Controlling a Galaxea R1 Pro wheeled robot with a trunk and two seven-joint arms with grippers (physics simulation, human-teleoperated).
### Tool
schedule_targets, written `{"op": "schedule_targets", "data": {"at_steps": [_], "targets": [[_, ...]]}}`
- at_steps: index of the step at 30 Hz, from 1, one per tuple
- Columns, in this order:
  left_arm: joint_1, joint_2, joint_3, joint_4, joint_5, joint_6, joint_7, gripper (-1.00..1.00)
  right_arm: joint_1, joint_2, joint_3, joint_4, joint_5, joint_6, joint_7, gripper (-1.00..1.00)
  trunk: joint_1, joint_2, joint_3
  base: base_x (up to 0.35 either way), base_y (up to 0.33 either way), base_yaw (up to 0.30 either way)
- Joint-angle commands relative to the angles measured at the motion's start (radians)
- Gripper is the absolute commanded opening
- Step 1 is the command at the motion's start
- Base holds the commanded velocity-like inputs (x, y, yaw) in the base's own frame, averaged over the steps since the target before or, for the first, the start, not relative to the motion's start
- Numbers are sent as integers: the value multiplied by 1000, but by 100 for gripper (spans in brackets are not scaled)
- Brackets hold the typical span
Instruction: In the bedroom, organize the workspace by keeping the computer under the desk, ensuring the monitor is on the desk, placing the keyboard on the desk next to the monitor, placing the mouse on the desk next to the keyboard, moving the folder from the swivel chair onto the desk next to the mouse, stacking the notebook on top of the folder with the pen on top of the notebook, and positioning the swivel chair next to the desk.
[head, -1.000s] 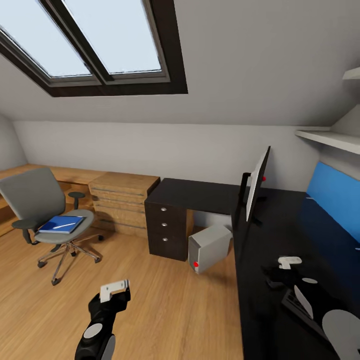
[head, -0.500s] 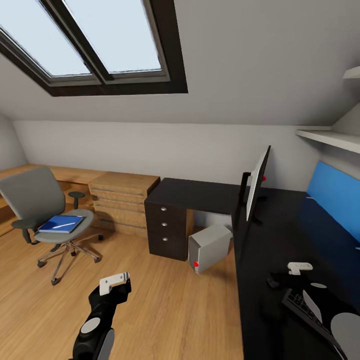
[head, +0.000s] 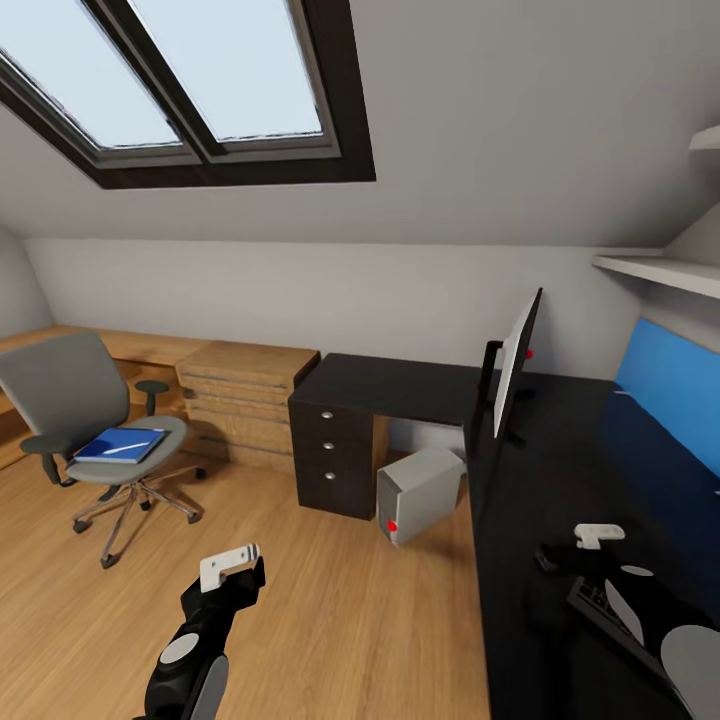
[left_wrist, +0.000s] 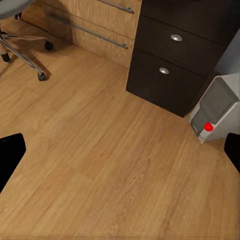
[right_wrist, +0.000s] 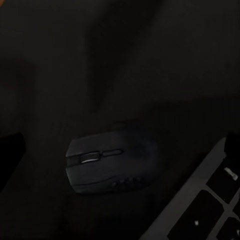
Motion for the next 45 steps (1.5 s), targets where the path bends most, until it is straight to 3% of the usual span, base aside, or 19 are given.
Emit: {"op": "schedule_targets", "data": {"at_steps": [1, 32, 45], "targets": [[-1, 0, -2, -1, 10, 3, 9, 100, -1, 0, -8, -1, -2, 4, 7, 100, 4, -8, -4, 0, 0, 0], [-1, 0, -15, 4, 9, 3, 10, 100, -1, 1, -6, -1, -2, -2, 10, 100, 123, -225, -102, 0, 0, 0], [-1, 4, -15, 22, 7, 3, 6, 100, -1, 1, -6, -3, -1, -2, 10, 100, 123, -225, -102, 2, 0, 0]]}}
